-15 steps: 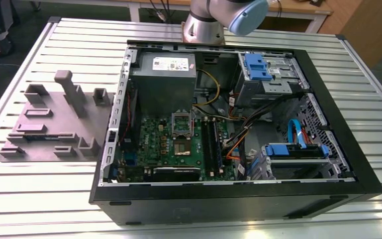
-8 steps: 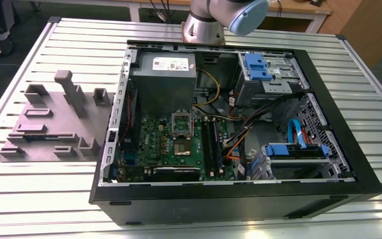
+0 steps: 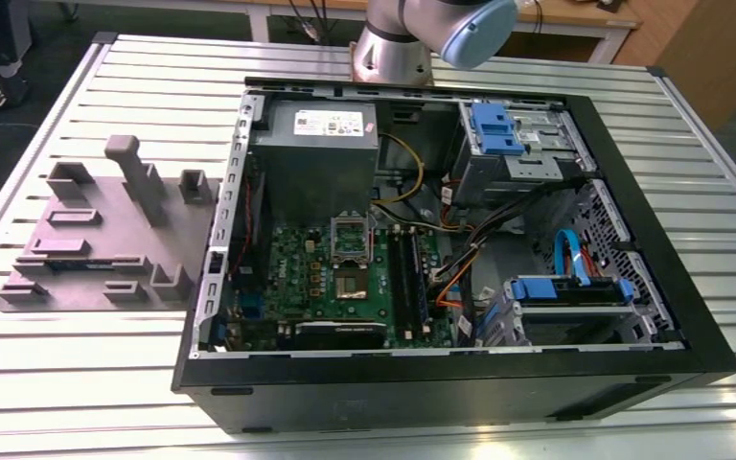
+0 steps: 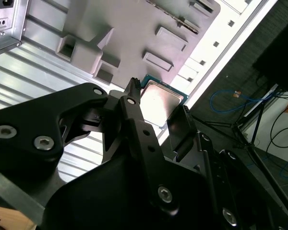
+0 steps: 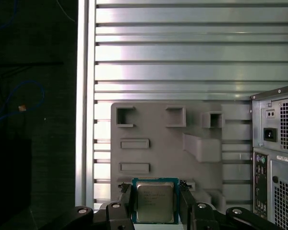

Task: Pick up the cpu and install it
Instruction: 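Pick up the cpu and move it towards the insertion slot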

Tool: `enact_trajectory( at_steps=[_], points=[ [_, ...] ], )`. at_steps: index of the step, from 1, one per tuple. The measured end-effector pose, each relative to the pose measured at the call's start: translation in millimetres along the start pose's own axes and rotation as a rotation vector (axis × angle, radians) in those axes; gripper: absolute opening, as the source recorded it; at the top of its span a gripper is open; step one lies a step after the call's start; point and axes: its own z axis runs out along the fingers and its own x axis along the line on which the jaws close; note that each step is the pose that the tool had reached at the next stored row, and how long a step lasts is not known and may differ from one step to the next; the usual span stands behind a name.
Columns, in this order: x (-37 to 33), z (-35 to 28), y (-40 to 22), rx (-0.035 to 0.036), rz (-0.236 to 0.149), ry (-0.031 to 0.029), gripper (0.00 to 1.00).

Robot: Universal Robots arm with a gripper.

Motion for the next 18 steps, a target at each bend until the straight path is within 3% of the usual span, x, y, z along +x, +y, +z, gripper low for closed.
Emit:
enact_trajectory(
  at_steps=[18],
  points=[
    [-5.7,-0.2,0.1,0.0001,0.0,0.0001,0.47]
  ],
)
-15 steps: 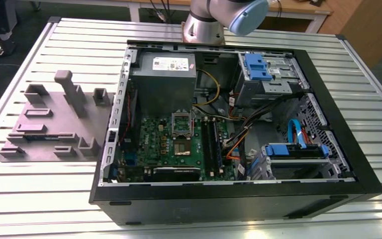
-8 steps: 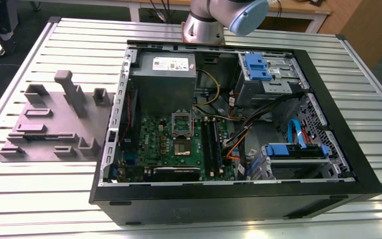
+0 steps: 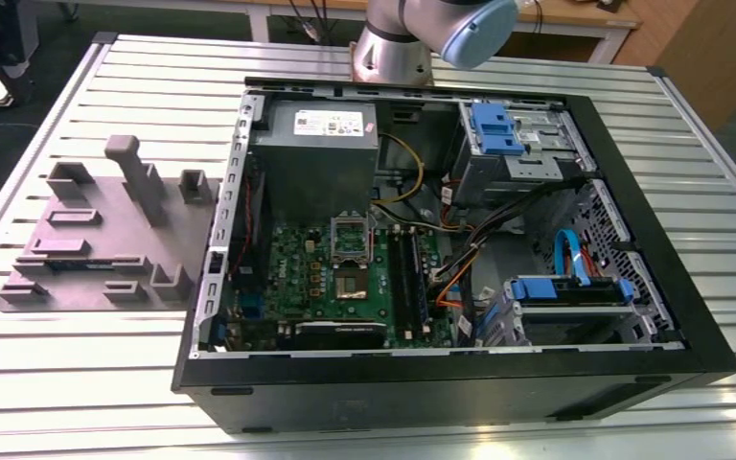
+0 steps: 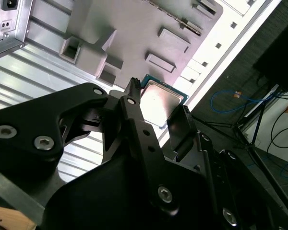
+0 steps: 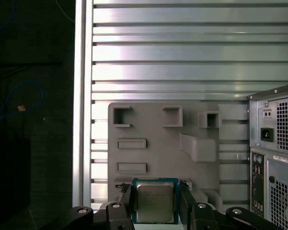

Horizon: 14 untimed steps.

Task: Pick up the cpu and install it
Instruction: 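Pick up the cpu and move it towards the insertion slot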

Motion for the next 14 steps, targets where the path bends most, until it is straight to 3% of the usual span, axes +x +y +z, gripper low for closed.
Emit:
enact_trajectory(
  at_steps=[14],
  points=[
    [-3.0,0.0,0.0,-0.0001,0.0,0.0,0.47]
  ],
)
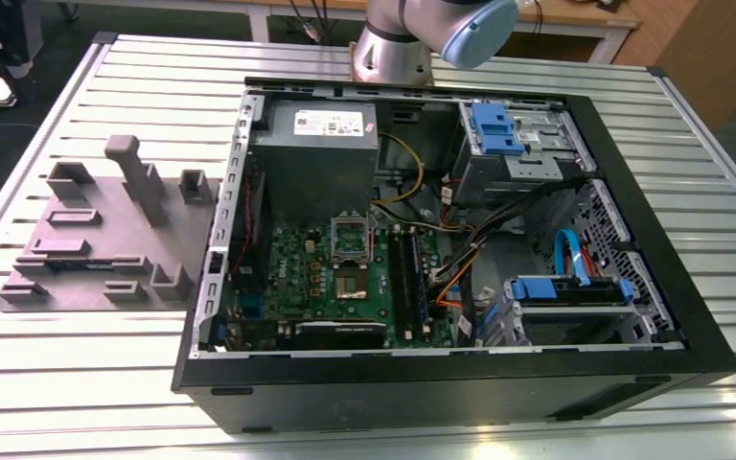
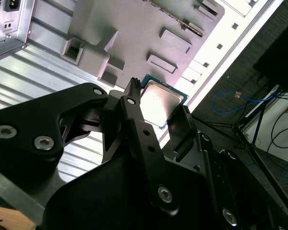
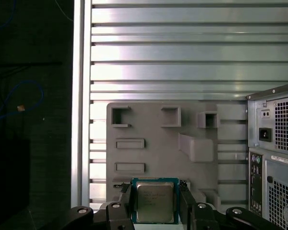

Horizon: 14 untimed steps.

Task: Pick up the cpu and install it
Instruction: 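Pick up the cpu and move it towards the insertion slot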

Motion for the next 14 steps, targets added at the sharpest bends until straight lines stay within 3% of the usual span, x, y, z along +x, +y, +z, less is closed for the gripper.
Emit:
enact_trajectory(
  at_steps=[14],
  points=[
    [-8.8,-0.2,0.1,0.0001,0.0,0.0,0.47]
  ],
)
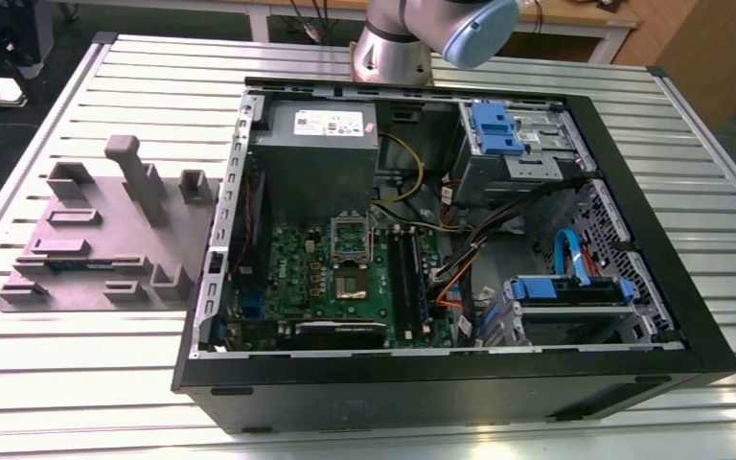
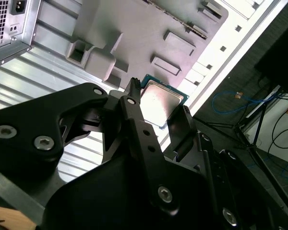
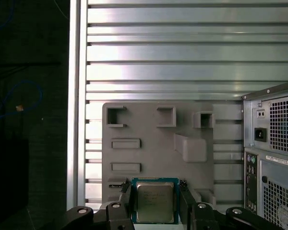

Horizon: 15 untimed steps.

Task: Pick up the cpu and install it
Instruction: 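Pick up the cpu and move it towards the insertion slot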

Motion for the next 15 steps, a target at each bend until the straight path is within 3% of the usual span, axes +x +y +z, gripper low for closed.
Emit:
enact_trajectory(
  at_steps=[15],
  points=[
    [-9.7,-0.2,0.2,-0.0001,0.0,0.0,0.47]
  ],
)
